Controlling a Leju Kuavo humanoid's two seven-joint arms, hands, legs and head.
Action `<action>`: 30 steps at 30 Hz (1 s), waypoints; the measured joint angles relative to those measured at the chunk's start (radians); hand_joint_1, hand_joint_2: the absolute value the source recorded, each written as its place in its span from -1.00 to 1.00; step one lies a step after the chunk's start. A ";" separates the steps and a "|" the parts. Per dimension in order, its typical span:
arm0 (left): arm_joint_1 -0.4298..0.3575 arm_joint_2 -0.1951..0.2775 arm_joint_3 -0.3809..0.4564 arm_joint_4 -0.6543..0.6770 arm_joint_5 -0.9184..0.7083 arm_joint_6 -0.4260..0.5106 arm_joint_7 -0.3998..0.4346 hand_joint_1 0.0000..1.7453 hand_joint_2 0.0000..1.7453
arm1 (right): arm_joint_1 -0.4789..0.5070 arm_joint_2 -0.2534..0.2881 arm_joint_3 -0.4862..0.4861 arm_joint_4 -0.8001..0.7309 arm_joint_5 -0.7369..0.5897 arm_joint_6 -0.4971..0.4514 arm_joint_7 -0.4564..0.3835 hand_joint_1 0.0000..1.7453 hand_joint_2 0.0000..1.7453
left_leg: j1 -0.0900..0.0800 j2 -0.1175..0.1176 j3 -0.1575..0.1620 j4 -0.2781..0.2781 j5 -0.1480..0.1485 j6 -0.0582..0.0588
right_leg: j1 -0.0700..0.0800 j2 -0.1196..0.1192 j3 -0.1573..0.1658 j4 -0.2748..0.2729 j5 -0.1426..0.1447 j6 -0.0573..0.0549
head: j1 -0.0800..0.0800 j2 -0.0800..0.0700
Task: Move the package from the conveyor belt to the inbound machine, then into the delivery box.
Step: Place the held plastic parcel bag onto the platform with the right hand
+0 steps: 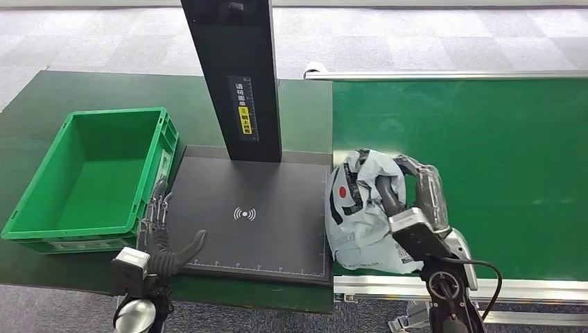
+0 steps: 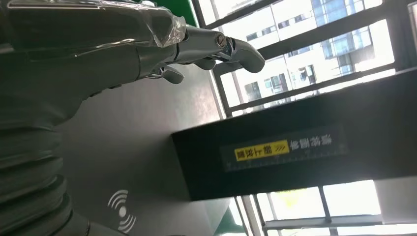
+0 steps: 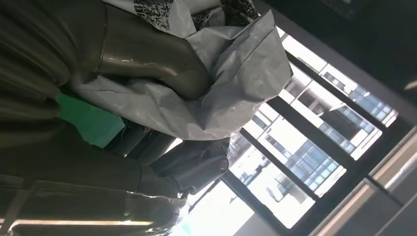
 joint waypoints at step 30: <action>-0.082 0.031 0.111 0.033 -0.001 -0.012 0.019 -1.00 1.00 | -0.493 0.129 0.569 0.378 0.321 0.056 0.185 1.00 1.00 | 0.002 -0.002 -0.001 0.000 0.002 -0.002 | 0.002 -0.001 -0.001 0.001 0.000 -0.001 | 0.000 0.000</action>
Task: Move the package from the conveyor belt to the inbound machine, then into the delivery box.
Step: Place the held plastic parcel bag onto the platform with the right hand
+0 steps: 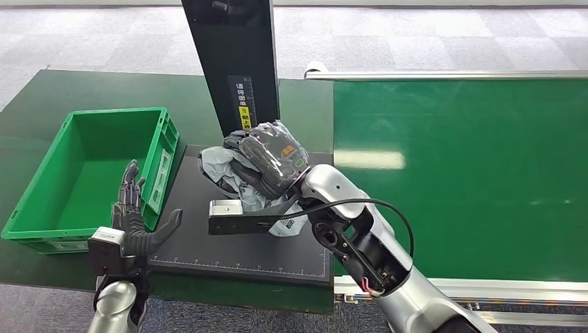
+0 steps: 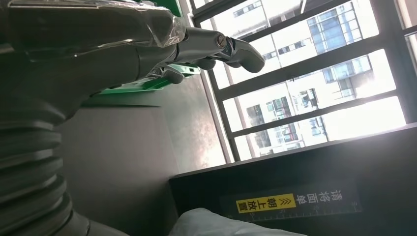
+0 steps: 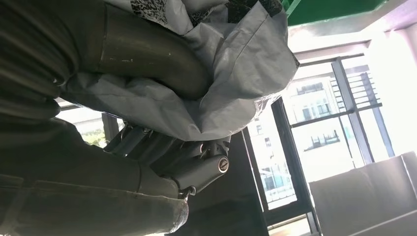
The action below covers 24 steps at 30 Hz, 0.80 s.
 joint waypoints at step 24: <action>0.015 -0.011 0.048 -0.004 -0.038 -0.011 0.039 -1.00 1.00 | -0.018 0.083 -0.029 0.165 -0.461 0.179 -0.143 -1.00 1.00 | 0.001 0.000 0.000 0.000 0.000 0.000 | 0.000 0.000 0.000 0.000 0.000 0.000 | 0.000 0.000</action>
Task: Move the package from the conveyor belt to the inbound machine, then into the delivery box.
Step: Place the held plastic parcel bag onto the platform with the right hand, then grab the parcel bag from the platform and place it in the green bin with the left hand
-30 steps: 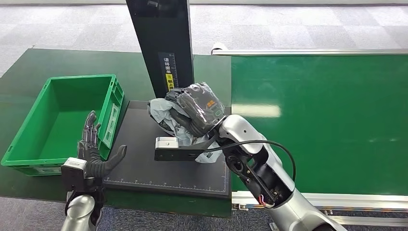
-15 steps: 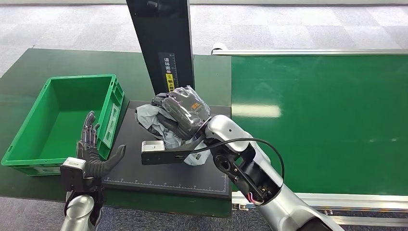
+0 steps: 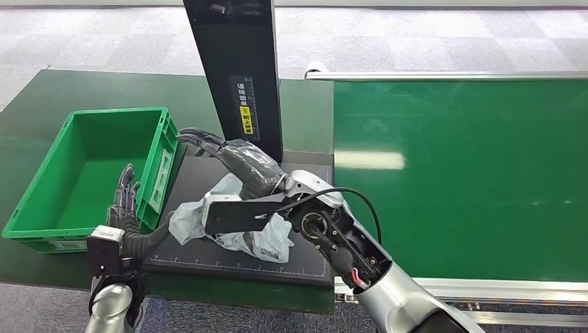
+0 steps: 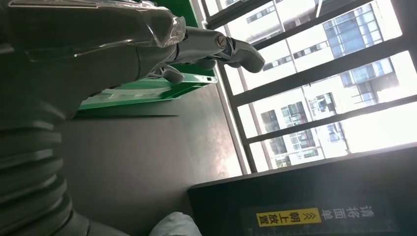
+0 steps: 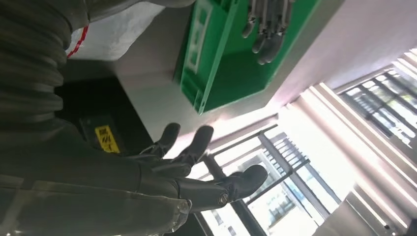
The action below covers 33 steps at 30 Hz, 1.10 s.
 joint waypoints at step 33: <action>0.173 0.022 -0.289 0.005 -0.453 -0.093 0.123 -1.00 1.00 | 0.741 -0.131 -0.836 -0.435 -0.478 -0.078 -0.141 -1.00 1.00 | -0.001 -0.003 0.000 0.000 -0.003 0.000 | -0.001 -0.003 0.000 -0.002 -0.002 0.001 | 0.000 0.000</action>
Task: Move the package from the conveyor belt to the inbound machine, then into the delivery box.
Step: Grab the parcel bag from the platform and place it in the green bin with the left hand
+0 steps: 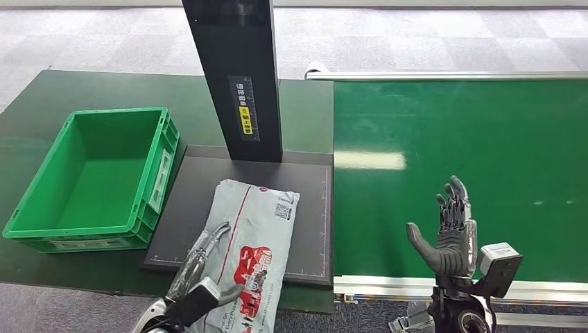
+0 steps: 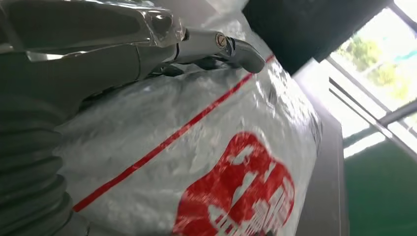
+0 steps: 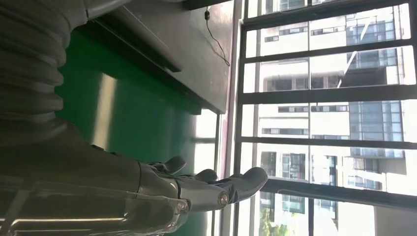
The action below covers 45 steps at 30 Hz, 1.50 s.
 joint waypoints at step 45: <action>-0.032 0.116 -0.139 -0.209 0.350 -0.216 -0.060 1.00 1.00 | 0.089 0.031 -0.047 -0.120 -0.033 -0.035 -0.039 -1.00 1.00 | 0.000 0.000 0.000 0.000 0.000 0.000 | 0.000 0.000 0.001 0.000 0.000 0.000 | 0.000 0.000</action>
